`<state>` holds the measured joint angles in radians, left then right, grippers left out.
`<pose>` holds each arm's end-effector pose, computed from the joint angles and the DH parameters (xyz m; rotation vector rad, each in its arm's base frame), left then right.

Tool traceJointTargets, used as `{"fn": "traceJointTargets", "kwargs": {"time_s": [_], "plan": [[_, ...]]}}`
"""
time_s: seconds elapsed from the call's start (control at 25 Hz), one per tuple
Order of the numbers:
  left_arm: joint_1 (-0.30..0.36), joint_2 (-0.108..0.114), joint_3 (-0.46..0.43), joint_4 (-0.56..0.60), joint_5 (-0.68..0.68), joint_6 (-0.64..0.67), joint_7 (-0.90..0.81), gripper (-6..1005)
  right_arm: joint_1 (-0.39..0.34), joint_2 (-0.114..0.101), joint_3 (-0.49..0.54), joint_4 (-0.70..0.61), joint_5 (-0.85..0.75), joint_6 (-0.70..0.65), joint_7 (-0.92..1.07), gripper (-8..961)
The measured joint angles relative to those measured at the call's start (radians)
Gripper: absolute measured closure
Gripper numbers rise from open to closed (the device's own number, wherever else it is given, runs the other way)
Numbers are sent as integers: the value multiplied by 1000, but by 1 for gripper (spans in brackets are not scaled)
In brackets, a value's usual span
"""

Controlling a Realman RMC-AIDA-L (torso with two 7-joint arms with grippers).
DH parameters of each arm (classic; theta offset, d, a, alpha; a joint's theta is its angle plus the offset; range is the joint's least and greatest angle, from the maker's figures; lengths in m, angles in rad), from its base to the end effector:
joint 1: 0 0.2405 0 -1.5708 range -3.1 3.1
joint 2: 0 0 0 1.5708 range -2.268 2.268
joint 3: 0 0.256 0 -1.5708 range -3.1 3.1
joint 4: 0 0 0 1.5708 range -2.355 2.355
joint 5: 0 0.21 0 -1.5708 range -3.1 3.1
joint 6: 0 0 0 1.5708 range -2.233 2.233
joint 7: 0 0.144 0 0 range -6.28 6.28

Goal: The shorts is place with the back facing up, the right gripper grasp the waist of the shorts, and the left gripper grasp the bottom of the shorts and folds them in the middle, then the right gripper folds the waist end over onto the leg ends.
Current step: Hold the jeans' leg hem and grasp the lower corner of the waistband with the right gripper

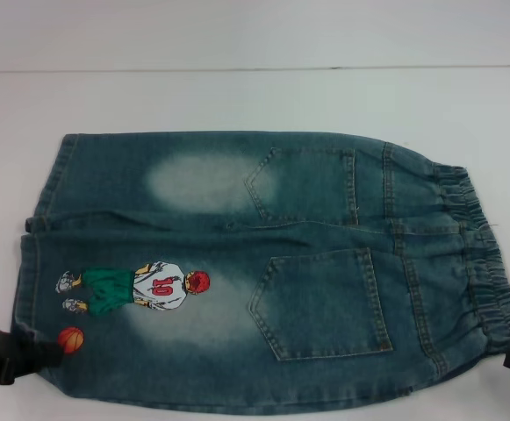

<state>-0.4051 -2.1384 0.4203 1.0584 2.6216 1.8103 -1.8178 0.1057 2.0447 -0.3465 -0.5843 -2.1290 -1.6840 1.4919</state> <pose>-0.3354 0.2545 0.0479 -2.5955 -1.3665 -0.1124 0.3928 0.1714 0.0307 -2.2158 1.3982 0.7729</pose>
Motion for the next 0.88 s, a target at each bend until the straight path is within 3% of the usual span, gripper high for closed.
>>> {"fn": "traceJointTargets", "kwargs": {"time_s": [0.88], "plan": [[-1,0,0,0,0,9,0,958,42,-6,-8,4,0,16,20,119]]}}
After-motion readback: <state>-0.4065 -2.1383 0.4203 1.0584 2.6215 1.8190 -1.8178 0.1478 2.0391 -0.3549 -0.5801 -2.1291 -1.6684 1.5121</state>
